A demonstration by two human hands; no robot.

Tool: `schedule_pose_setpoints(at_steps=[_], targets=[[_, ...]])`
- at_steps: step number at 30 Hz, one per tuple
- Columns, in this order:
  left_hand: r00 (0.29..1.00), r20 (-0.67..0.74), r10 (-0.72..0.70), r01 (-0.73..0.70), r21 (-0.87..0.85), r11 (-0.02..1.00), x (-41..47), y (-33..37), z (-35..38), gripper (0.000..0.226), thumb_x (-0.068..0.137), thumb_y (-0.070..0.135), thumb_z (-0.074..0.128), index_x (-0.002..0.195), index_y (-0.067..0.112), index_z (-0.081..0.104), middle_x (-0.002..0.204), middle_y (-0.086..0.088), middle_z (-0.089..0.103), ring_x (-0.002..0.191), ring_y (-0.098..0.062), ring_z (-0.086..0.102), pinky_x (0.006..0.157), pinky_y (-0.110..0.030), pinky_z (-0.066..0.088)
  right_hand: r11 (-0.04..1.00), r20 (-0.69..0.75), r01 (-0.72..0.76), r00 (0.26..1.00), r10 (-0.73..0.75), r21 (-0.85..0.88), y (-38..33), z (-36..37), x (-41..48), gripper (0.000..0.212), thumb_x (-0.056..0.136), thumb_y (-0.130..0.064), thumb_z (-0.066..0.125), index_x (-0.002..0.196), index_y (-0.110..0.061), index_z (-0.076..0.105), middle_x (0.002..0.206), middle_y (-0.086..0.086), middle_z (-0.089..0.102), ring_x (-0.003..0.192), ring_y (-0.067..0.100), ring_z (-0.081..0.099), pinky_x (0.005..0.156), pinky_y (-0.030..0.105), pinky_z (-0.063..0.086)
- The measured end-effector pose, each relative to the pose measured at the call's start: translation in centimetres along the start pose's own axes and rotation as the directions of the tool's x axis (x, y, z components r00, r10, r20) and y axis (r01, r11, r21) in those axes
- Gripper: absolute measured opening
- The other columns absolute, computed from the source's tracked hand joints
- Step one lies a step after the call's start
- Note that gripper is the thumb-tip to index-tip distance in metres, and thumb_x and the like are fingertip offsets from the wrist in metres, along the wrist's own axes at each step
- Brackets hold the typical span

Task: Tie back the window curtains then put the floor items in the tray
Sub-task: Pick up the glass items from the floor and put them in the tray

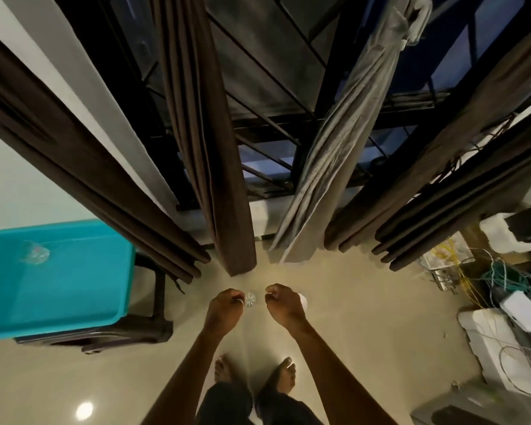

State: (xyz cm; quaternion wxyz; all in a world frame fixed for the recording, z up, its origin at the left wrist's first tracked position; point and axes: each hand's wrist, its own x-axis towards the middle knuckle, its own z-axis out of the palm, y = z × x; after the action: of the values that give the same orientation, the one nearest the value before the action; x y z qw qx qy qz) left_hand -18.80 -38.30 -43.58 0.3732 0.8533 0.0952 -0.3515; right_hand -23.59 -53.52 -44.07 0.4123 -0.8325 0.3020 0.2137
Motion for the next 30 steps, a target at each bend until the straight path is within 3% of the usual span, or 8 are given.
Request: schedule_pose_setpoints(at_steps=[5,10,14,18,21,24,30], targets=[[0.999,0.037,-0.006,0.005,0.012,1.000,4.0,-1.7,1.5,0.025,0.094,0.011,0.052,0.108,0.016,0.072,0.112,-0.009,0.073,0.103,-0.028,0.069,0.094,-0.042,0.056,0.999,0.044,-0.014,0.999,0.015,-0.034,2.0,1.6,3.4,0.033,0.098,-0.017,0.051,0.126,-0.014,0.067,0.133,0.003,0.067,0.124,0.023,0.060,0.104,0.024,0.040],[0.996,0.089,-0.018,0.016,0.016,1.000,11.1,-4.5,4.8,0.034,0.091,0.008,0.051,0.072,0.034,0.063,0.110,-0.008,0.074,0.101,-0.030,0.070,0.095,-0.041,0.055,0.998,0.081,-0.041,0.996,0.044,-0.041,6.1,6.0,9.7,0.033,0.099,-0.017,0.051,0.129,-0.016,0.066,0.136,0.000,0.065,0.126,0.020,0.058,0.104,0.022,0.038],[0.992,0.118,-0.041,0.034,0.061,0.998,19.3,-8.7,8.7,0.026,0.091,0.011,0.050,0.087,0.030,0.067,0.113,-0.007,0.072,0.105,-0.029,0.068,0.095,-0.043,0.055,0.997,0.121,-0.045,0.991,0.053,-0.064,10.4,11.5,17.1,0.035,0.100,-0.018,0.049,0.131,-0.014,0.064,0.138,0.002,0.063,0.126,0.021,0.058,0.105,0.023,0.038],[0.991,0.097,-0.095,0.085,0.102,0.991,28.4,-14.7,13.4,0.025,0.090,0.014,0.049,0.080,0.030,0.065,0.107,-0.009,0.074,0.099,-0.030,0.068,0.089,-0.038,0.056,0.995,0.156,-0.079,0.984,0.088,-0.065,15.5,18.2,25.0,0.037,0.100,-0.018,0.046,0.133,-0.012,0.060,0.138,0.006,0.063,0.126,0.025,0.059,0.103,0.026,0.042],[0.989,0.073,-0.128,0.113,0.177,0.978,34.9,-19.9,17.4,0.028,0.095,0.016,0.046,0.106,0.020,0.072,0.120,-0.009,0.070,0.108,-0.031,0.065,0.095,-0.034,0.051,0.993,0.174,-0.107,0.978,0.115,-0.054,19.5,23.0,30.4,0.038,0.099,-0.015,0.044,0.134,-0.010,0.059,0.135,0.011,0.064,0.122,0.029,0.061,0.101,0.031,0.048],[0.981,0.093,-0.171,0.145,0.236,0.961,39.7,-24.7,21.2,0.036,0.101,0.024,0.046,0.132,0.016,0.061,0.138,-0.009,0.060,0.124,-0.029,0.058,0.102,-0.031,0.042,0.991,0.170,-0.107,0.978,0.120,-0.084,23.3,27.4,34.8,0.034,0.098,-0.015,0.046,0.128,-0.007,0.060,0.133,0.013,0.064,0.122,0.032,0.059,0.098,0.032,0.045],[0.962,0.096,-0.256,0.224,0.261,0.939,45.2,-31.2,25.2,0.055,0.100,0.032,0.049,0.150,0.014,0.037,0.151,-0.013,0.047,0.136,-0.032,0.047,0.109,-0.036,0.038,0.993,0.151,-0.094,0.983,0.103,-0.066,28.5,33.5,39.8,0.028,0.097,-0.017,0.048,0.120,-0.008,0.062,0.127,0.013,0.066,0.120,0.034,0.059,0.090,0.030,0.045]])
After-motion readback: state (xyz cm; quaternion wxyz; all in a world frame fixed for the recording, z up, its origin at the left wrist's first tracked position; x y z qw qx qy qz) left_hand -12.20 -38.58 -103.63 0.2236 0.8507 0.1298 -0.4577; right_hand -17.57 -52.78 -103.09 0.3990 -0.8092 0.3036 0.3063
